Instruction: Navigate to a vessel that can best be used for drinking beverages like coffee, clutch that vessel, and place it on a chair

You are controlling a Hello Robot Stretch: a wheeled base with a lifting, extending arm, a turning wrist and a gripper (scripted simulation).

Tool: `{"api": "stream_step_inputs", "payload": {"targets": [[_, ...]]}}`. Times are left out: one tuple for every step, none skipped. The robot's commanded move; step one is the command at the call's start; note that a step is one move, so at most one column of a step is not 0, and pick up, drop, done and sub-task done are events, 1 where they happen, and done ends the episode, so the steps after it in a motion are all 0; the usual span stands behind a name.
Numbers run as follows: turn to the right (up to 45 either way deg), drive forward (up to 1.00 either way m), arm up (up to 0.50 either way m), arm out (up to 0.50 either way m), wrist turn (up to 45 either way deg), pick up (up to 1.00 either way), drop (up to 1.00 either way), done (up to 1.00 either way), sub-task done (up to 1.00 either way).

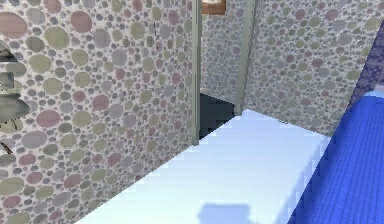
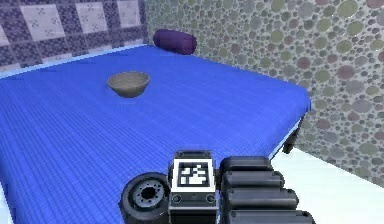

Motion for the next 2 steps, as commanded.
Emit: {"api": "stream_step_inputs", "payload": {"targets": [[-42.0,0.00,0.00,0.00,0.0,0.00,0.00,0.00,0.00],[0.0,0.40,0.00,0.00,0.0,0.00,0.00,0.00,0.00]]}}
